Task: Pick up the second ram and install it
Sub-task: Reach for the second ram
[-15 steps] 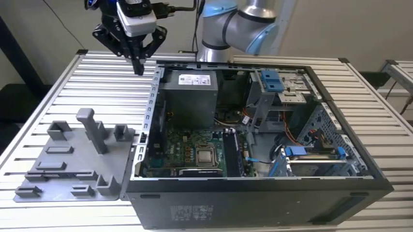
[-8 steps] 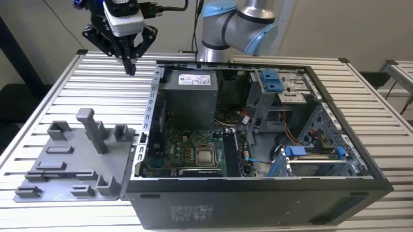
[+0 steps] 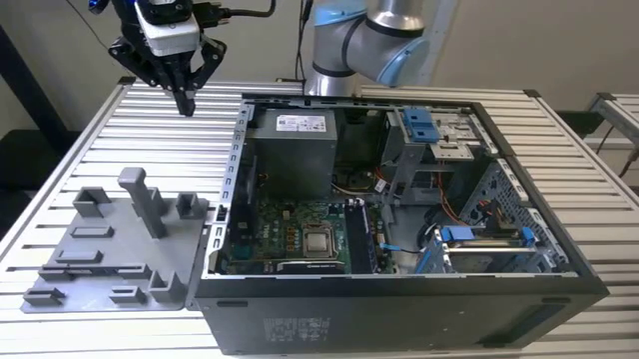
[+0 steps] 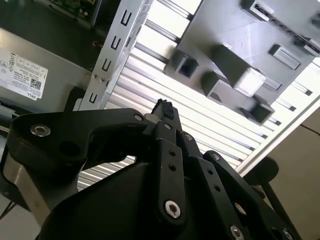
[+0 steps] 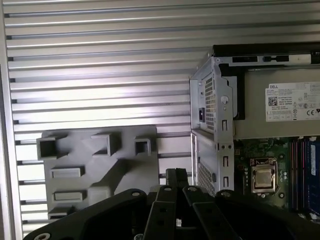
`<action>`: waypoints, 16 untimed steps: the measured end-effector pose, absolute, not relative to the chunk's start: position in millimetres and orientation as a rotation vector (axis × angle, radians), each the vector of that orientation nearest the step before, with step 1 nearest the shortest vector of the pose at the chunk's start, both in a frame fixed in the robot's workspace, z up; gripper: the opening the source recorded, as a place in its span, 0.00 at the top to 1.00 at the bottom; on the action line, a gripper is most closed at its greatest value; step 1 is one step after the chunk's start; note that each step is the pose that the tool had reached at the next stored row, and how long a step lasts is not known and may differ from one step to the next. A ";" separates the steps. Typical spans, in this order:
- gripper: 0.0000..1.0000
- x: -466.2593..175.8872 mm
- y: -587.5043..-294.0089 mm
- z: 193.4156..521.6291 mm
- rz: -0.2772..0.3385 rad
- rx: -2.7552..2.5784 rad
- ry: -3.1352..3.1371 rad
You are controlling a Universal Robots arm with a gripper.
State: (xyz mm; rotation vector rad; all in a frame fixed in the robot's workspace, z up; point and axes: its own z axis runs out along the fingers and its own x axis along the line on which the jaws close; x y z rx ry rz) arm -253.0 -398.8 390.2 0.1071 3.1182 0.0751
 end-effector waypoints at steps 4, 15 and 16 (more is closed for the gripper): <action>0.89 -261.3 -398.8 390.2 0.075 0.107 3.118; 0.89 -282.8 -398.8 390.2 0.075 0.107 3.118; 0.89 -285.4 -398.8 390.2 0.075 0.107 3.118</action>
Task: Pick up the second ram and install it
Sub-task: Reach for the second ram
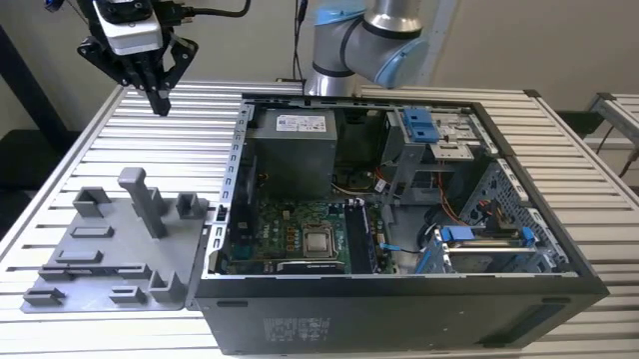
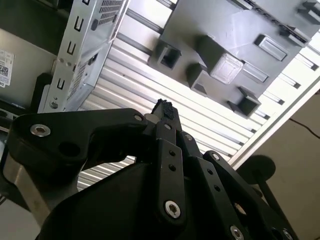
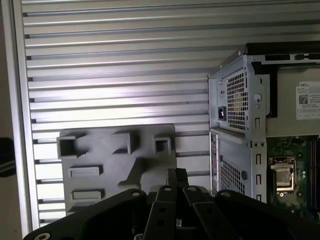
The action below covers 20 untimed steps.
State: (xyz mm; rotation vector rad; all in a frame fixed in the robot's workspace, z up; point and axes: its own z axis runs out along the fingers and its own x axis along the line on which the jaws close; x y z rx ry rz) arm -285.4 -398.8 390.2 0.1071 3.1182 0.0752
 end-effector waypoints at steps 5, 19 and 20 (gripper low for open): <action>0.89 -297.1 -398.8 390.2 0.075 0.107 3.118; 0.89 -324.3 -398.8 390.2 0.075 0.107 3.118; 0.89 -325.9 -398.8 390.2 0.075 0.107 3.118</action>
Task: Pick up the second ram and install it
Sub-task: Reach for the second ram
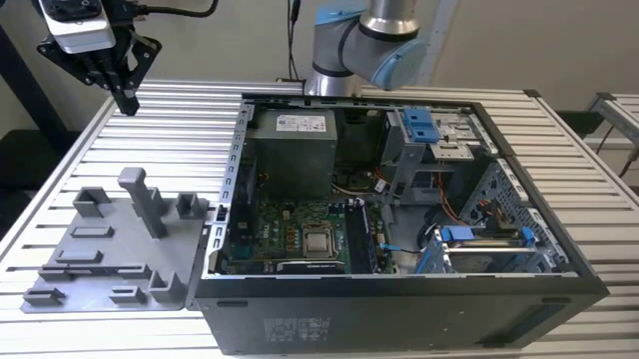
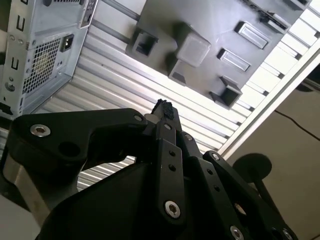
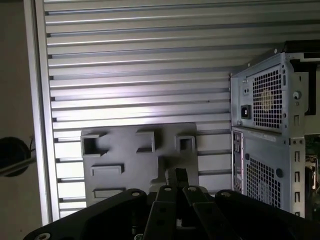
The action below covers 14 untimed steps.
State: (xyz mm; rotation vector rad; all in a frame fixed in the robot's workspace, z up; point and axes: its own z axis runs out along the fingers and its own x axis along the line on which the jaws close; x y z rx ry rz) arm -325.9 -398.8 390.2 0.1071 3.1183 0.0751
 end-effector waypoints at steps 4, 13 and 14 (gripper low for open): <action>0.89 -333.2 -398.8 390.2 0.075 0.107 3.118; 0.89 -345.5 -398.8 390.2 0.075 0.107 3.118; 0.89 -346.5 -398.8 390.2 0.075 0.107 3.118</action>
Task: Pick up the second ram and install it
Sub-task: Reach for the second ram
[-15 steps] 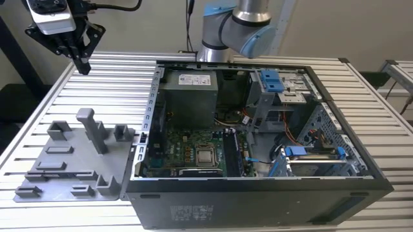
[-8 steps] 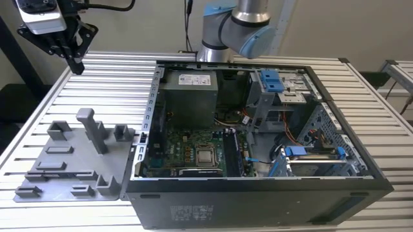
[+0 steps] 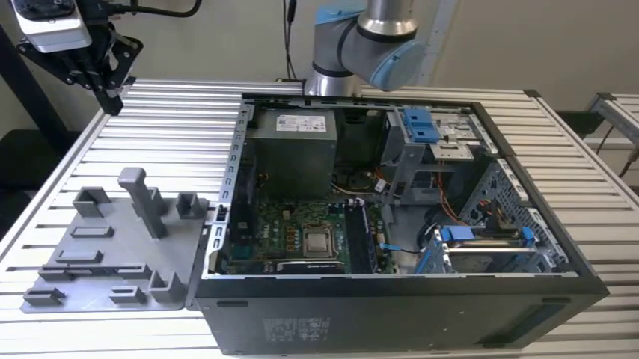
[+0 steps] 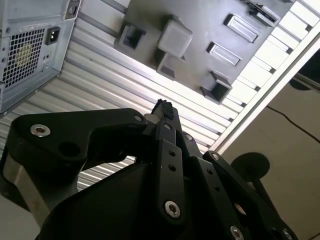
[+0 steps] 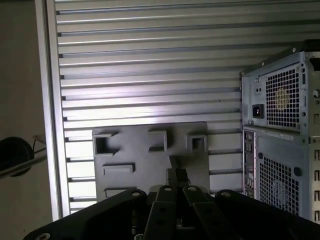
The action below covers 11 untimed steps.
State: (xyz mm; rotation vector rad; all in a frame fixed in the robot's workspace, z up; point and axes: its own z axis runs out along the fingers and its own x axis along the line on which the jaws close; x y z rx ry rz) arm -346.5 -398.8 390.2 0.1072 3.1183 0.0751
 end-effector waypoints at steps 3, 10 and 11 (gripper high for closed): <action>0.89 -349.4 -398.8 390.2 0.075 0.107 3.118; 0.89 -366.0 -398.8 389.8 0.075 0.107 3.118; 0.89 -369.7 -398.8 389.7 0.075 0.107 3.118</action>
